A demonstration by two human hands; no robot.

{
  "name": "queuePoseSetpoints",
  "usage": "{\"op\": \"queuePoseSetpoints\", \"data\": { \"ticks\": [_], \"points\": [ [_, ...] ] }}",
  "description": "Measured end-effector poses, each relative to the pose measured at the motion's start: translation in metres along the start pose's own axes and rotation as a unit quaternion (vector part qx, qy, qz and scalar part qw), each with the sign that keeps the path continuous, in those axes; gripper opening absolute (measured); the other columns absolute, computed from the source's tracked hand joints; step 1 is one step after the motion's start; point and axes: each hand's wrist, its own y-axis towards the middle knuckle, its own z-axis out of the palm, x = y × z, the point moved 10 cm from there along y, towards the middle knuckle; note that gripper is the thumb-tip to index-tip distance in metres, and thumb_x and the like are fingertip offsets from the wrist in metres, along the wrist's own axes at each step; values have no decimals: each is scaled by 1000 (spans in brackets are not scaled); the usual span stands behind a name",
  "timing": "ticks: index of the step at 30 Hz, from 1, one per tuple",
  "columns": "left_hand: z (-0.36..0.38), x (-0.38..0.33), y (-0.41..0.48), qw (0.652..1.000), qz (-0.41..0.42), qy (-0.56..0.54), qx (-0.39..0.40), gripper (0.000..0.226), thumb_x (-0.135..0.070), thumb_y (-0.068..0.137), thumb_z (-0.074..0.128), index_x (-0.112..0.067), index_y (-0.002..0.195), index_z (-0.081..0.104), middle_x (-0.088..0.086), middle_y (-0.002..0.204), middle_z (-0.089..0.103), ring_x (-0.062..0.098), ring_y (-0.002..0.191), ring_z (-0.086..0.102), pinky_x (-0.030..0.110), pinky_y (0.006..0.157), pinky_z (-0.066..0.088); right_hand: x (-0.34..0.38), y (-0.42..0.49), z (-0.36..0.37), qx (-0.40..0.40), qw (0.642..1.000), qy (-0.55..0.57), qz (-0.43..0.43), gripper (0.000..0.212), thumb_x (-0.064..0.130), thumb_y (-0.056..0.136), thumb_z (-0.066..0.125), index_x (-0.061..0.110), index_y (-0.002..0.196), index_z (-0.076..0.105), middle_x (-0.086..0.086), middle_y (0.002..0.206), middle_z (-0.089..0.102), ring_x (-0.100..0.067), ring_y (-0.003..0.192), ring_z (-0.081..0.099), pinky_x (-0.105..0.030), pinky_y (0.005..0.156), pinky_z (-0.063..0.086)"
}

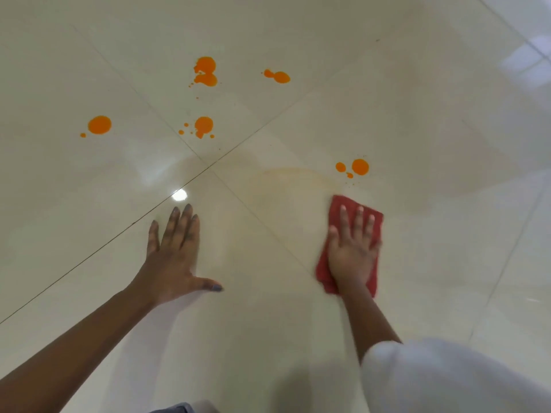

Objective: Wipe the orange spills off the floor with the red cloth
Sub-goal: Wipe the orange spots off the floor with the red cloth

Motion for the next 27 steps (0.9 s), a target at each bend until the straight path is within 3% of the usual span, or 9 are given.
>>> {"op": "queuePoseSetpoints", "data": {
  "ticks": [5, 9, 12, 13, 16, 18, 23, 25, 27],
  "points": [
    [6, -54, 17, 995, 98, 28, 14, 129, -95, 55, 28, -2, 144, 16, 17, 154, 10, 27, 141, 0, 43, 111, -3, 70, -85, 20, 5, 975, -26, -219, 52, 41, 93, 33, 39, 144, 24, 0, 154, 24, -24, 143, 17, -51, 112, 16],
    [11, -62, 22, 994, 94, 40, 29, 128, -95, 56, 28, -2, 143, 18, 16, 153, 11, 26, 141, 1, 45, 110, 0, -41, -71, -4, -25, 997, -15, -66, 53, 43, 92, 28, 36, 144, 20, -3, 153, 25, -26, 142, 18, -53, 108, 25],
    [13, -66, 25, 994, 93, 37, 40, 128, -95, 55, 28, -2, 143, 16, 16, 154, 10, 27, 141, 1, 45, 110, -1, -63, -11, -9, 0, 997, -3, 71, 54, 45, 94, 19, 36, 146, 10, -4, 158, 11, -25, 145, 4, -54, 113, 11],
    [14, -67, 24, 994, 98, 37, 45, 128, -95, 56, 29, -2, 143, 15, 16, 154, 9, 26, 141, 0, 44, 110, -2, -35, -5, -4, 9, 999, -5, 49, 55, 45, 94, 19, 35, 147, 13, -4, 158, 11, -26, 145, 4, -54, 113, 11],
    [11, -64, 21, 993, 105, 19, 40, 127, -94, 57, 29, -4, 144, 13, 15, 154, 7, 21, 141, -5, 40, 110, -6, 83, -47, 14, -12, 985, -24, -168, 54, 41, 90, 29, 34, 143, 31, -5, 152, 30, -30, 140, 25, -58, 109, 23],
    [3, -45, 16, 997, 77, 5, 21, 126, -94, 58, 27, -5, 145, 13, 14, 155, 6, 21, 141, -5, 38, 110, -8, 113, -96, 25, 21, 963, -29, -268, 53, 40, 92, 33, 39, 144, 25, -1, 152, 29, -27, 141, 24, -54, 111, 18],
    [-7, 5, 5, 1000, 10, -4, -7, 128, -96, 56, 24, -7, 146, 6, 11, 155, -6, 16, 139, -18, 36, 108, -15, 51, -43, 2, 0, 988, -22, -150, 52, 38, 91, 28, 34, 143, 31, -4, 152, 30, -30, 140, 27, -57, 106, 27],
    [-7, 8, 5, 1000, 12, -12, -17, 129, -95, 54, 27, -9, 145, -2, 8, 154, -15, 14, 137, -25, 35, 107, -21, 74, 12, 6, 34, 996, -4, -80, 51, 39, 96, 24, 37, 147, 17, -2, 158, 12, -26, 145, 6, -56, 112, 12],
    [-5, 8, 7, 1000, 11, -2, -23, 130, -96, 54, 27, -9, 145, -4, 8, 154, -15, 15, 137, -25, 37, 107, -22, 138, 27, 16, 62, 990, -11, -126, 53, 39, 97, 24, 37, 148, 10, -1, 159, 4, -25, 145, -2, -53, 114, 3]
  ]
}}
